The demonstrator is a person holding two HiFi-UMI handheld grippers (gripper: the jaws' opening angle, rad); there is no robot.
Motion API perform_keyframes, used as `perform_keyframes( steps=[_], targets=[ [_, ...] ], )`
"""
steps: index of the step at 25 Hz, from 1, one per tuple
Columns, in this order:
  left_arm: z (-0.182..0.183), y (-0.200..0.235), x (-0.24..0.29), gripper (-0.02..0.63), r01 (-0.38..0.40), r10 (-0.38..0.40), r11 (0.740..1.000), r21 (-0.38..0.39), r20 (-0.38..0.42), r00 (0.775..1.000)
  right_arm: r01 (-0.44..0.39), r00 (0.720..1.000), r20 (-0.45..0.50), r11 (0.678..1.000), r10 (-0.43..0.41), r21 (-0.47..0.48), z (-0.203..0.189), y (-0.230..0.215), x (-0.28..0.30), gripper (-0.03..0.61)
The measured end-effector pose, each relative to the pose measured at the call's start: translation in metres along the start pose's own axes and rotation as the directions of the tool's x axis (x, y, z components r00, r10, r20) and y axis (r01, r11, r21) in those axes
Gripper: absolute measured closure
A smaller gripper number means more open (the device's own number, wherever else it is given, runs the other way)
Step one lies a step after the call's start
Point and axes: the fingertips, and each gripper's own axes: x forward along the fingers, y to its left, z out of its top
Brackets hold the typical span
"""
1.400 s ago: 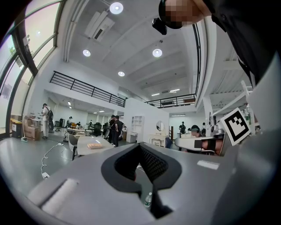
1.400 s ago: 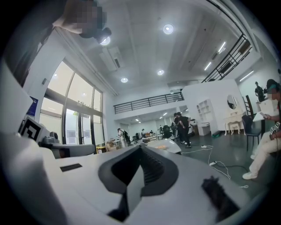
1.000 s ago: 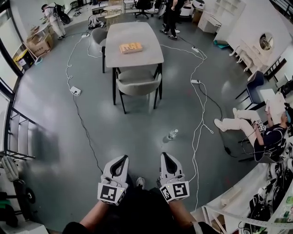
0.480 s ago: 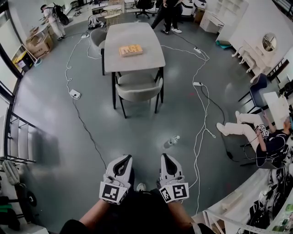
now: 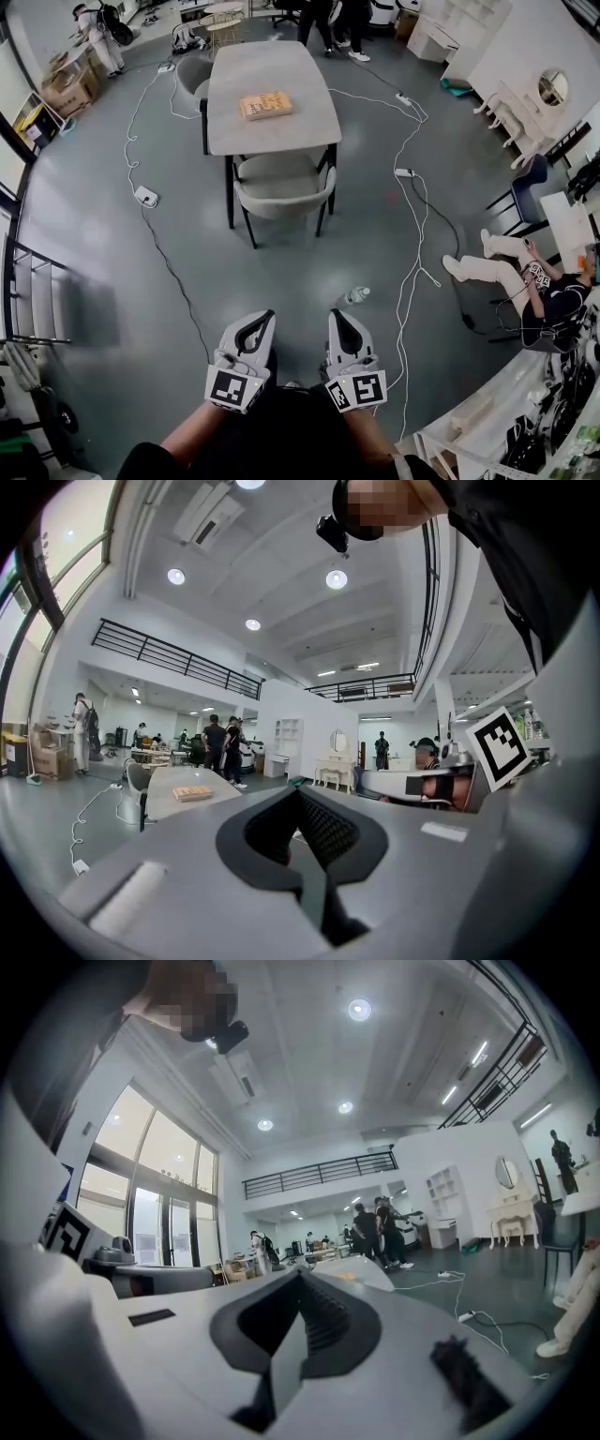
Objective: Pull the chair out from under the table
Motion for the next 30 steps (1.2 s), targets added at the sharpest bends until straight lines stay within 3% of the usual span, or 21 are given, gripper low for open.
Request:
perform_keyframes(
  steps=[7,17,30],
  targets=[
    [0.018,0.058,0.029,0.606,0.039,-0.039,0.999,-0.023,0.01,0.999,0.022,1.0,-0.011,1.0,-0.022,0.008,0.005,0.008,0.068,0.563],
    [0.014,0.135,0.05,0.605,0.057,-0.058,0.997,-0.053,-0.008,0.998,0.054,0.998,-0.015,0.998,-0.054,-0.026,0.009,0.024,0.143,0.563],
    [0.013,0.175,0.068,0.606,0.009,-0.008,0.994,-0.105,0.014,1.0,0.029,0.999,-0.035,0.998,-0.031,-0.059,0.011,0.023,0.183,0.563]
  ],
)
